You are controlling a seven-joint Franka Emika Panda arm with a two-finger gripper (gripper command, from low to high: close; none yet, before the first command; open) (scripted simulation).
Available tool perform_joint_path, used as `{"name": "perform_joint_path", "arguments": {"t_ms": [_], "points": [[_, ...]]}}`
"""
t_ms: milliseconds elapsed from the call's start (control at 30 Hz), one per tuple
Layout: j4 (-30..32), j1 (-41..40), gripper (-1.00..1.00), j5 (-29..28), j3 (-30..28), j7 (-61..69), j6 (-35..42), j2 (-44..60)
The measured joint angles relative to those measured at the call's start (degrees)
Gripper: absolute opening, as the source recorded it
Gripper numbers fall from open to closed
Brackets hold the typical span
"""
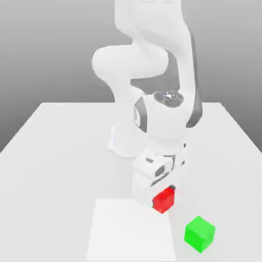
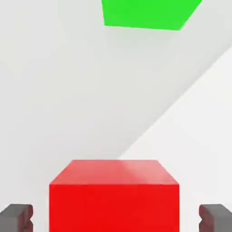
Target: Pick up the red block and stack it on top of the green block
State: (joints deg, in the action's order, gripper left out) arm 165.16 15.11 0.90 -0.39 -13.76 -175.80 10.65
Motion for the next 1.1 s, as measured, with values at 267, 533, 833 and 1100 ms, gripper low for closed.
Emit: {"name": "perform_joint_path", "arguments": {"t_ms": [267,533,833,1100], "points": [[0.76,-0.06,-1.00,-0.63,-0.11,-0.46,4.62,-5.32],[-3.06,1.59,-1.00,0.17,0.05,4.39,16.92,-13.72],[-20.03,4.30,-1.00,-0.90,1.71,17.21,25.39,-5.26],[-21.45,4.37,1.00,-1.67,1.62,17.48,17.82,3.71]]}}
